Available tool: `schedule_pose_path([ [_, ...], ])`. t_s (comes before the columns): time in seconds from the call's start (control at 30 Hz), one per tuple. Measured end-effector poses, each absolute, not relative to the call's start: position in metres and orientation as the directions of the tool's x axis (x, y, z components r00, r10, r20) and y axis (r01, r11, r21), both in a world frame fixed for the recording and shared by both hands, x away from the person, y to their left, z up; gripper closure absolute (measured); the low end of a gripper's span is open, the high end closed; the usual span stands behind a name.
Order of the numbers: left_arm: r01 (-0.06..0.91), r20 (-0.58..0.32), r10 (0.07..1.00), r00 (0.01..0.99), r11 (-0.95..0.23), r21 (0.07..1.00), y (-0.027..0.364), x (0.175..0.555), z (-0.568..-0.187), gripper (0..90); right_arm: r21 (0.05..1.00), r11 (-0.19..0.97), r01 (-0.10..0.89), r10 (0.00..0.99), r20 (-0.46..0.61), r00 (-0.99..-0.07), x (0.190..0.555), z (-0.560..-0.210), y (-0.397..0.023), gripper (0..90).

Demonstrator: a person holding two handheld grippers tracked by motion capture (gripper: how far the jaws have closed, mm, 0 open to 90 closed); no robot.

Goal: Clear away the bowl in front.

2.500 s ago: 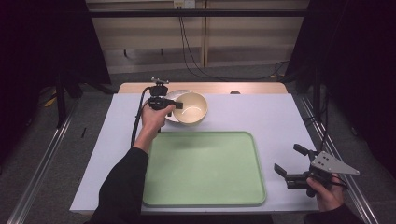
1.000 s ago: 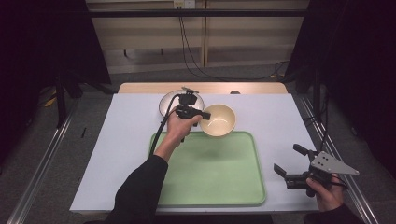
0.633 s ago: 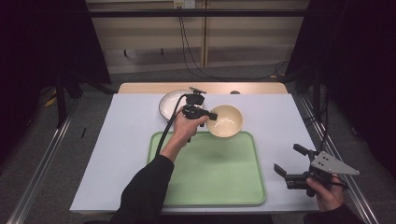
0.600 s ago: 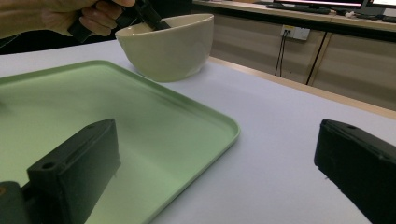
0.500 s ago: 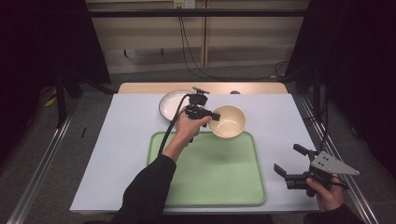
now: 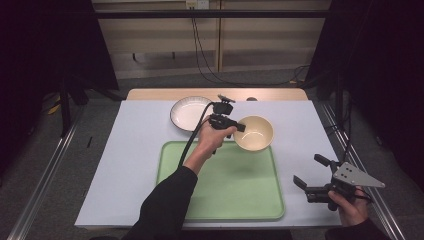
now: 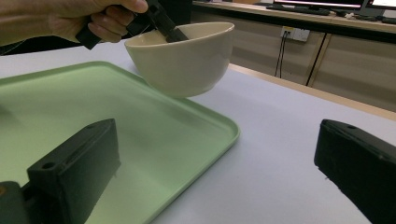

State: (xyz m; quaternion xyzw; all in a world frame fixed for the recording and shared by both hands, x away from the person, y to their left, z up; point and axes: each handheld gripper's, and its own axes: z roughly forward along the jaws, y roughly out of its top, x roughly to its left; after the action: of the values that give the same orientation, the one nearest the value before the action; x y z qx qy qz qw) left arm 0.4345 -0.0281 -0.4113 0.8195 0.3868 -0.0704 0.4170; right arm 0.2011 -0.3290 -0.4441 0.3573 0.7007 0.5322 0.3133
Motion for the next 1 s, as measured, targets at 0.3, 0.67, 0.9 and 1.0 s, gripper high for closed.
schedule_pose_path([
  [0.3, 0.687, -0.426, 0.571, 0.701, -0.384, 0.617, -0.041, 0.432, -0.419, 82.7, 0.968, 0.177, 0.175, 0.829, -0.051, -0.557, 0.201, -0.445, -0.328, 0.0],
  [0.67, 0.697, -0.433, 0.572, 0.697, -0.397, 0.597, -0.049, 0.431, -0.432, 82.7, 0.969, 0.176, 0.173, 0.83, -0.052, -0.555, 0.201, -0.445, -0.328, 0.0],
  [0.9, 0.705, -0.433, 0.58, 0.69, -0.406, 0.581, -0.055, 0.431, -0.443, 82.5, 0.969, 0.171, 0.176, 0.83, -0.046, -0.556, 0.2, -0.444, -0.328, 0.0],
  [1.0, 0.71, -0.428, 0.586, 0.688, -0.422, 0.564, -0.056, 0.433, -0.447, 82.5, 0.968, 0.177, 0.175, 0.828, -0.05, -0.558, 0.201, -0.445, -0.328, 0.0],
])
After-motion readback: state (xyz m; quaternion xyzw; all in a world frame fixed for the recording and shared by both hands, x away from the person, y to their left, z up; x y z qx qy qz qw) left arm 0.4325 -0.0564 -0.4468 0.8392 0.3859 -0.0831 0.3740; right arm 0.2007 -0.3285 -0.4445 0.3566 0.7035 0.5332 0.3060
